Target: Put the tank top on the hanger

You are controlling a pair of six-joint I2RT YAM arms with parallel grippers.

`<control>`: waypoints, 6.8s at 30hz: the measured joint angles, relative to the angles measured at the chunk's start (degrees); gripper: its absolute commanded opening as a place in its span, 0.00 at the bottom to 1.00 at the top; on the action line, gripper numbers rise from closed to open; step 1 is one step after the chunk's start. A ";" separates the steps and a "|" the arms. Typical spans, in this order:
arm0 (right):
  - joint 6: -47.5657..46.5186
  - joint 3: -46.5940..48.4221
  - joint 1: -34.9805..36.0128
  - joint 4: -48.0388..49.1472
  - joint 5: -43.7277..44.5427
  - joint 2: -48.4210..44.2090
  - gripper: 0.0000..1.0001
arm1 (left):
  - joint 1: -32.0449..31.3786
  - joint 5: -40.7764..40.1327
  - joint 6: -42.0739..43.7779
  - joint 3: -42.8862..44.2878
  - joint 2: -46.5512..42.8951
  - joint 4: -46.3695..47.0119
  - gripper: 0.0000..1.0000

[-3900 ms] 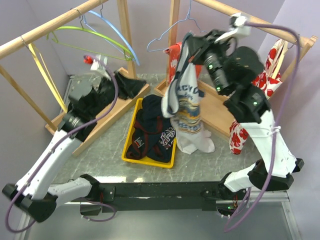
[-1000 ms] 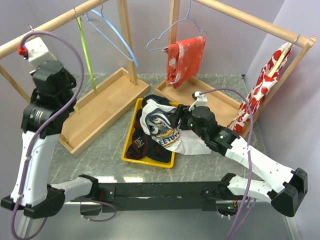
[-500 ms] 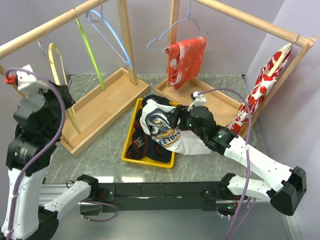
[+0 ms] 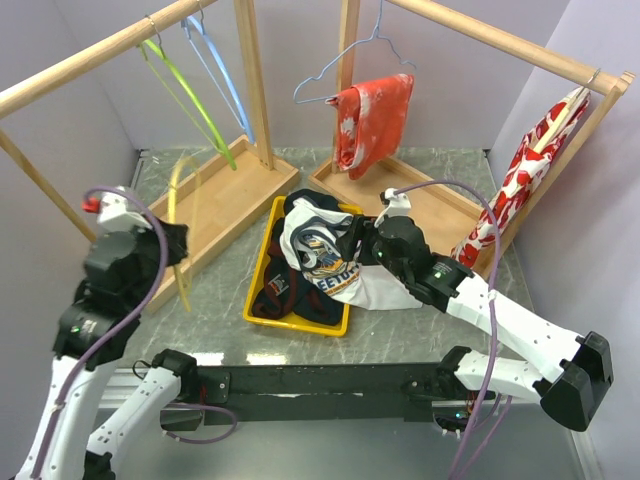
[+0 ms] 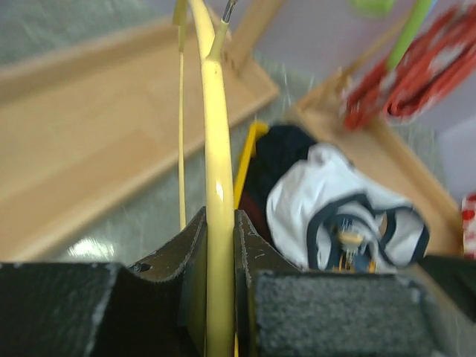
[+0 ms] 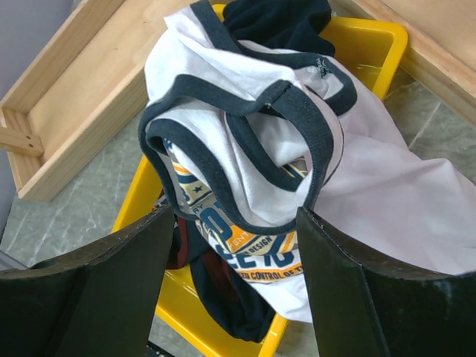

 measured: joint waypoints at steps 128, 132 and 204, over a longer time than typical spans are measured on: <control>-7.63 19.65 1.31 -9.51 6.88 2.56 0.37 | -18.29 44.04 11.65 -18.84 26.01 54.12 0.01; -10.40 14.80 1.36 -6.51 7.74 0.11 0.48 | -18.34 44.65 9.31 -20.90 25.90 58.16 0.01; -37.86 -3.61 4.92 22.27 15.17 -7.17 0.00 | -13.86 20.06 -8.85 -30.82 17.97 38.01 0.50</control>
